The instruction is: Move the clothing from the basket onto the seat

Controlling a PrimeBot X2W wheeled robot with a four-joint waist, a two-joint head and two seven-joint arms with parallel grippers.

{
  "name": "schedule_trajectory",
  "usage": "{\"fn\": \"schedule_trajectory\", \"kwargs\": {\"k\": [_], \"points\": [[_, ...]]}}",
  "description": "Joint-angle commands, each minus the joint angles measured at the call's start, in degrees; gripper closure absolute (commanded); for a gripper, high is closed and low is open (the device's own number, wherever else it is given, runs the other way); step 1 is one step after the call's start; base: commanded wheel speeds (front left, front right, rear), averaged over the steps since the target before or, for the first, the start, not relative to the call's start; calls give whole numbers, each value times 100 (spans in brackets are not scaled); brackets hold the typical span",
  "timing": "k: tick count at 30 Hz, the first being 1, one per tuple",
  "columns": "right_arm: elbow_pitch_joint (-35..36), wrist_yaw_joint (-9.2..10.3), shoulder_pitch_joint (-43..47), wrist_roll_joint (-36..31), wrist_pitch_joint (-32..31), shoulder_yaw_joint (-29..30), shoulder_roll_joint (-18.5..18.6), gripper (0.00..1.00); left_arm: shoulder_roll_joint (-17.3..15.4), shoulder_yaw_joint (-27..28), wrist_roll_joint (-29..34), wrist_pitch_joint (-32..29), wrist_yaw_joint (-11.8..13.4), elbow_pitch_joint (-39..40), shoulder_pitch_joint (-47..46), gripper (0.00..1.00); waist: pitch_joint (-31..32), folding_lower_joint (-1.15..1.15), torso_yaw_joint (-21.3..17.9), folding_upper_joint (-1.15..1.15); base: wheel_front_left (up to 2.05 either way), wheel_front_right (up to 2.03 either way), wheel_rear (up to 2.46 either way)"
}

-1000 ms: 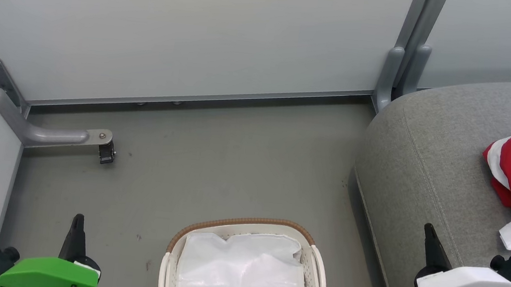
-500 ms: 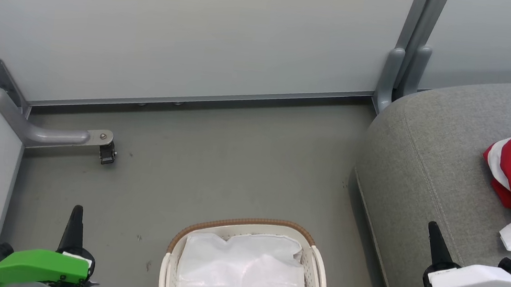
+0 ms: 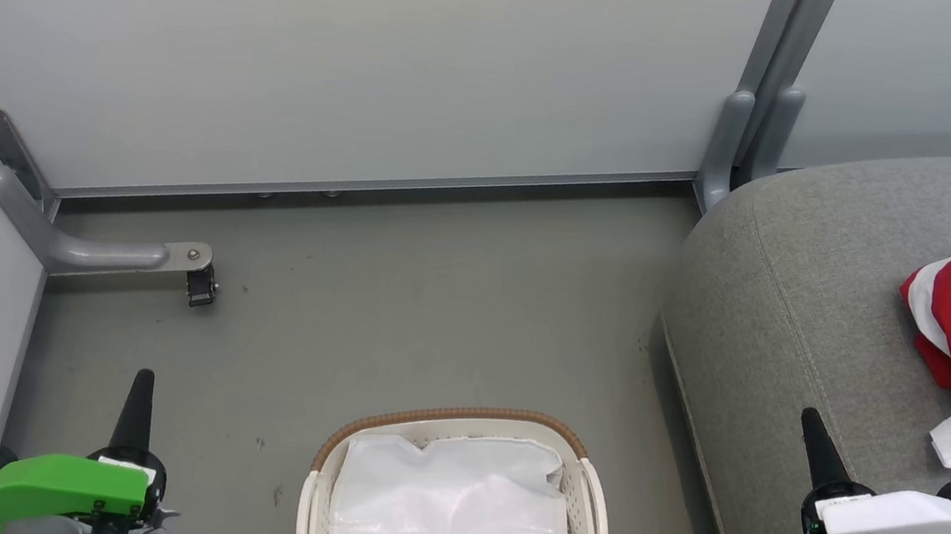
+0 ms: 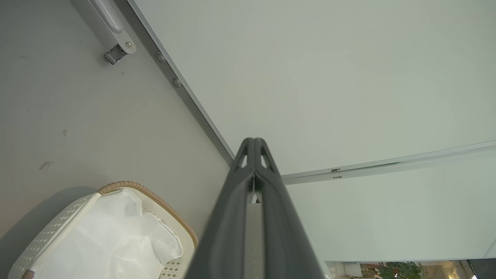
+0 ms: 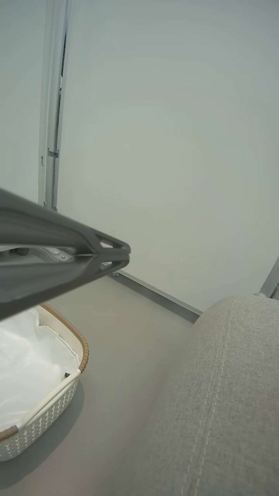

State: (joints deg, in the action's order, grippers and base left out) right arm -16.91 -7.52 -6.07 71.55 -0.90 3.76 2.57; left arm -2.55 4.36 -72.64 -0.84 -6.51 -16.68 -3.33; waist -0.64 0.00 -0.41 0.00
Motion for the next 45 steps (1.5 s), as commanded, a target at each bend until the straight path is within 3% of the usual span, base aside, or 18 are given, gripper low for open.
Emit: {"fn": "schedule_trajectory", "kwargs": {"k": [1,45], "points": [[78,3,-37,138,-34,35,33,100,-39,37,-141,-37,-24,72,-168,100,1,0,1,0,0,0,0],[291,3,-19,1988,-554,277,46,100,-50,222,-1888,-560,-108,264,-327,100,43,0,37,0,0,0,0]]}}
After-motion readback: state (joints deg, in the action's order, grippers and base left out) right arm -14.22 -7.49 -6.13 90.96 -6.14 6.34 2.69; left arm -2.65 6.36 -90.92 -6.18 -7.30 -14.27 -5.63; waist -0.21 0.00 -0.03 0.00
